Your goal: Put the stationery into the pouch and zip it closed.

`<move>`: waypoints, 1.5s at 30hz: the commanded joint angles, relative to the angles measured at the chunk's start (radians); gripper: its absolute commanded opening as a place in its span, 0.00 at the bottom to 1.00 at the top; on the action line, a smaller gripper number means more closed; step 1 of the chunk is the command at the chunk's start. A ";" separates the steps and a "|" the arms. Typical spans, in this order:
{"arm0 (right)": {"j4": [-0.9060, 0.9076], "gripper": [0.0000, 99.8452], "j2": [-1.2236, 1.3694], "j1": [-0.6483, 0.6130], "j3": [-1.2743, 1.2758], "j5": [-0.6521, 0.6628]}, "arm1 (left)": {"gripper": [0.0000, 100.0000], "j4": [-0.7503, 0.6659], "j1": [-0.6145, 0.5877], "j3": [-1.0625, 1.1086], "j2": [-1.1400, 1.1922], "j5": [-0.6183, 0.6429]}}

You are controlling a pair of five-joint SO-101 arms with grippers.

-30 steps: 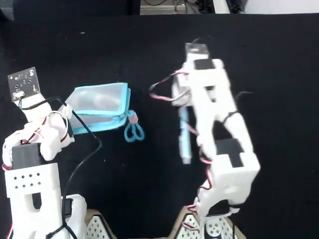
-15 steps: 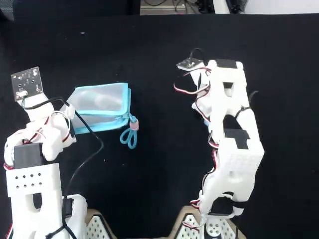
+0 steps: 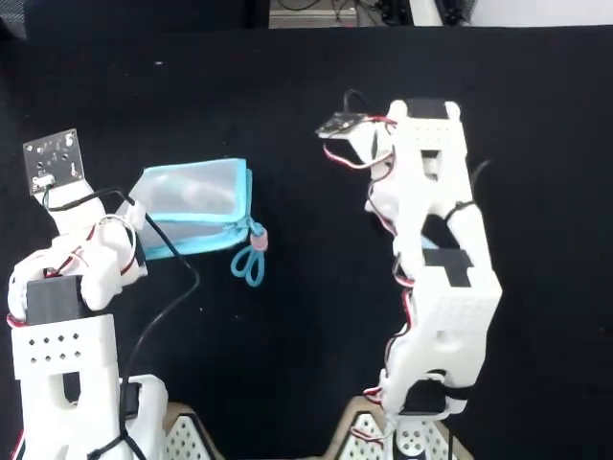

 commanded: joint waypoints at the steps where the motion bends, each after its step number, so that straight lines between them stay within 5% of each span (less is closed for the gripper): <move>1: 0.018 0.29 0.016 0.006 -0.070 0.048 | 0.03 0.009 0.010 -0.030 -0.008 0.000; 26: 0.012 0.25 0.375 0.117 -0.308 0.140 | 0.03 0.012 0.010 -0.030 -0.008 0.000; 29: 0.011 0.19 0.423 0.115 -0.329 0.140 | 0.03 0.012 0.010 -0.030 -0.008 0.000; 32: 0.015 0.02 0.438 0.115 -0.361 0.137 | 0.03 0.012 0.010 -0.030 -0.008 0.000; 45: 0.078 0.01 0.050 0.081 -0.222 -0.178 | 0.03 0.009 0.010 -0.030 -0.008 0.000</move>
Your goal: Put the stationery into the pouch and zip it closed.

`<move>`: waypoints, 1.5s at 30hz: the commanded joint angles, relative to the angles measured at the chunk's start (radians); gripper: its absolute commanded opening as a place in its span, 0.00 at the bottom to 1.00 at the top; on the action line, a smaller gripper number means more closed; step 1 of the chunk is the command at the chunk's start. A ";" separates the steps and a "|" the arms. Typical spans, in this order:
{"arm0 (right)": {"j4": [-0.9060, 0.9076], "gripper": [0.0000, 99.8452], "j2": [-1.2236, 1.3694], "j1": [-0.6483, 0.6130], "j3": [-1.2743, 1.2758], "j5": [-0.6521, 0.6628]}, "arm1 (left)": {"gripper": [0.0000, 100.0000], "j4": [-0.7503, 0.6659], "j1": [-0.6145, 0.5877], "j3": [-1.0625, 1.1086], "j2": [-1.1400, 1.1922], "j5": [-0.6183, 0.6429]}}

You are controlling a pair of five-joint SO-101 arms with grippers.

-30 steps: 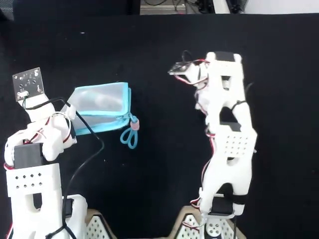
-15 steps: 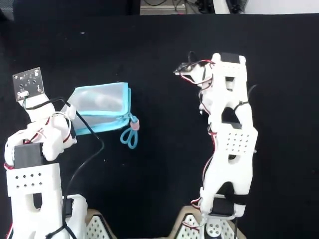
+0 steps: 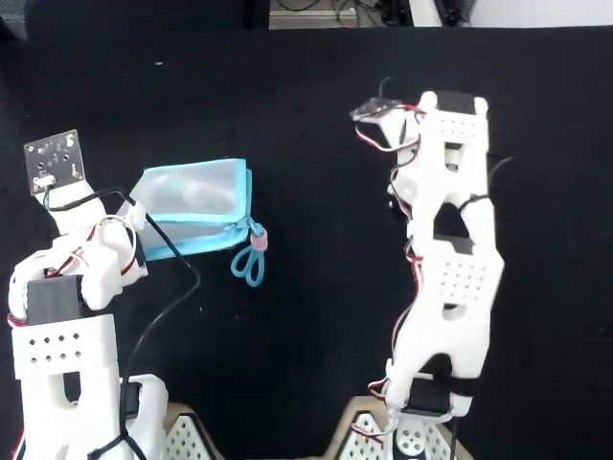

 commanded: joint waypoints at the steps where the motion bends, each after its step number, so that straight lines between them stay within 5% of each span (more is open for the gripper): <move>1: 0.025 0.01 -0.177 -0.054 0.116 -0.078 | 0.03 0.006 0.010 -0.030 -0.008 0.000; 14: -0.462 0.02 -0.278 -0.181 0.602 -0.304 | 0.03 0.009 0.010 -0.030 -0.008 0.000; 20: -0.440 0.25 -0.306 -0.187 0.664 -0.210 | 0.03 0.006 0.010 -0.030 -0.008 0.000; 29: -0.457 0.17 -0.305 -0.186 0.653 -0.186 | 0.03 0.006 0.010 -0.030 -0.008 0.000; 34: -0.465 0.01 -0.311 -0.160 0.679 -0.186 | 0.03 0.008 0.010 -0.030 -0.008 0.000; 45: -0.204 0.01 -0.673 -0.101 0.562 -0.204 | 0.03 0.006 0.010 -0.030 -0.008 0.000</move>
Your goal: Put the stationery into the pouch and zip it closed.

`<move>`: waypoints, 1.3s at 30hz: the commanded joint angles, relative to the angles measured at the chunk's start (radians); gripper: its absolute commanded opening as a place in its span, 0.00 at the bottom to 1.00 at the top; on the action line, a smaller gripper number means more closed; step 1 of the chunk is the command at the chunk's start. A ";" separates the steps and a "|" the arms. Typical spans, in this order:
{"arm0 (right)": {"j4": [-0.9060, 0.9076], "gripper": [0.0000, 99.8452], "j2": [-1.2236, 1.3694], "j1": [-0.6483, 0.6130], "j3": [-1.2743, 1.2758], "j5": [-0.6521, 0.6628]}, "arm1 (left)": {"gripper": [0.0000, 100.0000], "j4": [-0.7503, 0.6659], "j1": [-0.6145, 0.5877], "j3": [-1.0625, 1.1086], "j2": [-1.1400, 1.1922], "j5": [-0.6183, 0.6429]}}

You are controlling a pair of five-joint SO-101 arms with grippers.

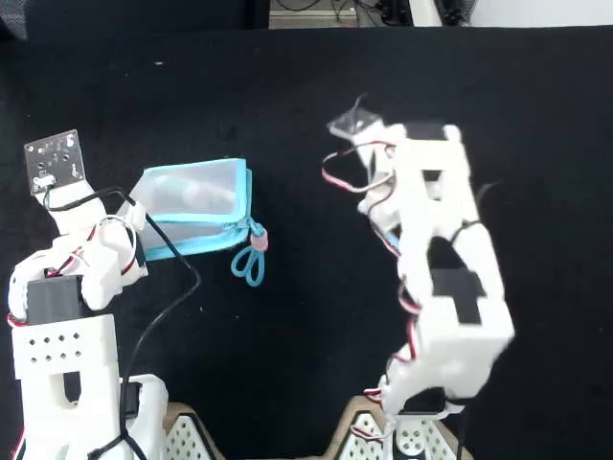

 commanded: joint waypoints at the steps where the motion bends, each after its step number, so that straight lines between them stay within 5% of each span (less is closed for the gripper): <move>1: 0.083 0.01 -0.234 0.015 -0.059 -0.032 | 0.03 0.006 0.010 -0.030 -0.008 0.000; 8: 0.075 0.01 -0.570 -0.066 -0.056 -0.299 | 0.03 0.005 0.010 -0.028 -0.008 0.000; 22: 0.017 0.01 -1.030 -0.482 -0.012 -0.674 | 0.03 0.003 0.010 -0.027 -0.006 0.000; 28: -0.227 0.01 -1.138 -0.654 0.274 -0.695 | 0.03 0.003 0.010 -0.024 -0.006 0.000; 39: -0.623 0.01 -1.626 -0.741 0.771 -0.694 | 0.03 0.003 0.010 -0.024 -0.006 0.000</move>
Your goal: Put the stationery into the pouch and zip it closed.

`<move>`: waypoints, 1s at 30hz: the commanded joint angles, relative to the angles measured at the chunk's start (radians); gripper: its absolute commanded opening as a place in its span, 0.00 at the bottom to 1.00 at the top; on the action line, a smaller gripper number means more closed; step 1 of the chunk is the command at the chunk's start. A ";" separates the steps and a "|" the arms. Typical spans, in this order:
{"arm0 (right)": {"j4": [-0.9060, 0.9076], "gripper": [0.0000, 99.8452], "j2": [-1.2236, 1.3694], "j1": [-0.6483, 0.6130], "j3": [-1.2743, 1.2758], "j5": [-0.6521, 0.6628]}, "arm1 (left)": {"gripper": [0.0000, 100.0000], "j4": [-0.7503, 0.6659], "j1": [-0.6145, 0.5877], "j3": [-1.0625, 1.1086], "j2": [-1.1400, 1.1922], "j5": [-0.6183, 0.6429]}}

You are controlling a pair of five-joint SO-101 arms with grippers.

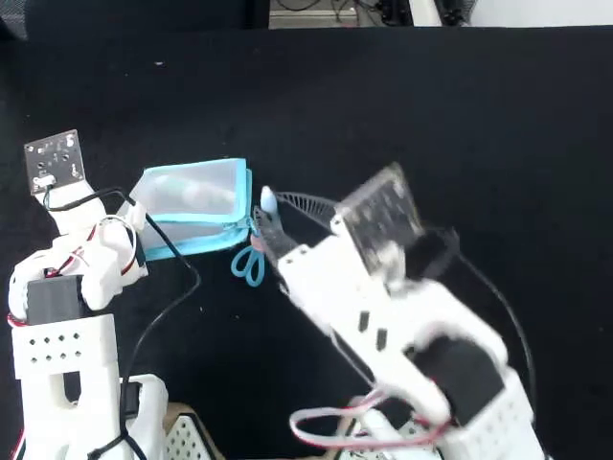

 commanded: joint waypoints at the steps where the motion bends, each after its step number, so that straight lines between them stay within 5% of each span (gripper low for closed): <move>1: -0.158 0.01 -0.189 -0.080 0.140 -0.006 | 0.03 0.003 0.010 -0.024 -0.006 0.000; 6: -0.361 0.01 -0.369 -0.192 0.369 -0.006 | 0.03 0.003 0.010 -0.024 -0.006 0.000; 30: -1.017 0.01 -0.456 -0.190 0.722 -0.005 | 0.03 0.003 0.010 -0.025 -0.006 0.000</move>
